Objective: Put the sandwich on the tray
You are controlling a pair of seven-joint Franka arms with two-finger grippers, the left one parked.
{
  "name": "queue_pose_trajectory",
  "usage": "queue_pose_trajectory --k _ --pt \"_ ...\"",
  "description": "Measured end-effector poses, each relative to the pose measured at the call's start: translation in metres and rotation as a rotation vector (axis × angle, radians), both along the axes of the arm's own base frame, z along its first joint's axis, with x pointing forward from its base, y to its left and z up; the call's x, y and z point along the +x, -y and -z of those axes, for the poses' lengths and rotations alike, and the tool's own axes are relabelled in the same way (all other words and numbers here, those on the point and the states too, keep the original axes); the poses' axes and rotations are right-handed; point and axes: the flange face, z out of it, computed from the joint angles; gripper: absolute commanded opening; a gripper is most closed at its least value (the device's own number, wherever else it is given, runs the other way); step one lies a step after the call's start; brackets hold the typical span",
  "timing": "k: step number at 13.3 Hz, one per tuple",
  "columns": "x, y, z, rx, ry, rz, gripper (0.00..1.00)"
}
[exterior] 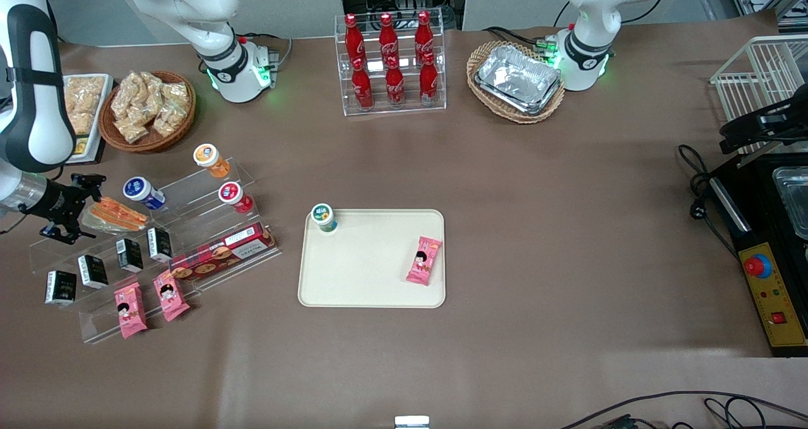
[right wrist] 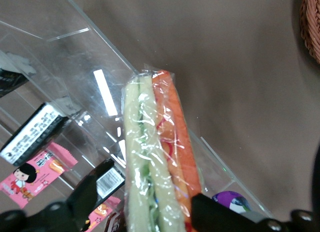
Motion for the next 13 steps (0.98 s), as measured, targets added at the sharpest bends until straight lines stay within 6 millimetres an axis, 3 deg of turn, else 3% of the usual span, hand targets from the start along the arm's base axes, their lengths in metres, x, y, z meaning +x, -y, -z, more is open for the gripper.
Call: queue_pose_trajectory --k 3,6,9,11,13 --pt "-0.001 -0.002 -0.001 0.008 0.010 0.007 0.21" --pt "0.000 -0.003 -0.003 0.004 0.022 0.005 0.03" --pt "0.002 -0.007 -0.016 0.000 0.048 -0.018 0.00" --pt "0.002 -0.009 -0.050 -0.004 0.095 -0.065 0.00" --pt "0.002 -0.011 -0.100 0.010 0.107 -0.121 0.00"
